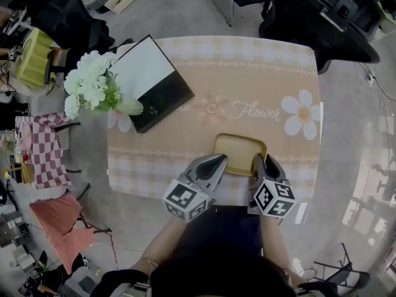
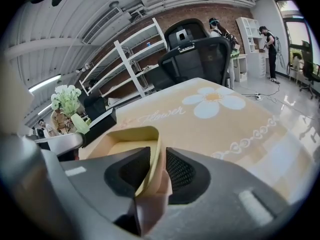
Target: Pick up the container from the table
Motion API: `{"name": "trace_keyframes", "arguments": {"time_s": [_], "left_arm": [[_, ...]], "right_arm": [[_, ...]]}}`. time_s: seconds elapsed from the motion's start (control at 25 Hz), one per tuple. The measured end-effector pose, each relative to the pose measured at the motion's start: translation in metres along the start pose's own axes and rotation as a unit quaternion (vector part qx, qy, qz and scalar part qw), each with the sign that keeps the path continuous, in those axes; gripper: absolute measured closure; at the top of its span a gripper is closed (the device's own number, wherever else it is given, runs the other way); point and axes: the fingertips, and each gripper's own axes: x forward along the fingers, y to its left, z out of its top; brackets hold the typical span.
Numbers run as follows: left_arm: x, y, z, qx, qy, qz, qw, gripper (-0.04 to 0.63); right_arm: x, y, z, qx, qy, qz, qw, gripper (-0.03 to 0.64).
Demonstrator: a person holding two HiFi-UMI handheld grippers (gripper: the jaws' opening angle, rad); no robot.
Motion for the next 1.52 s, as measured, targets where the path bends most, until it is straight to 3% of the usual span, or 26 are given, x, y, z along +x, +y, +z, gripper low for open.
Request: {"name": "trace_keyframes", "arguments": {"time_s": [0.44, 1.24, 1.52], "left_arm": [[-0.008, 0.002, 0.003, -0.002, -0.010, 0.006, 0.9999, 0.583], [-0.033, -0.001, 0.011, 0.009, -0.042, 0.029, 0.9987, 0.583], [-0.047, -0.006, 0.017, 0.022, -0.057, 0.039, 0.9974, 0.583]], "right_arm": [[0.008, -0.003, -0.002, 0.002, 0.012, -0.014, 1.000, 0.584], [-0.002, 0.002, 0.001, -0.008, 0.001, -0.014, 1.000, 0.603], [-0.016, 0.006, 0.015, -0.012, -0.033, -0.015, 0.999, 0.603]]}}
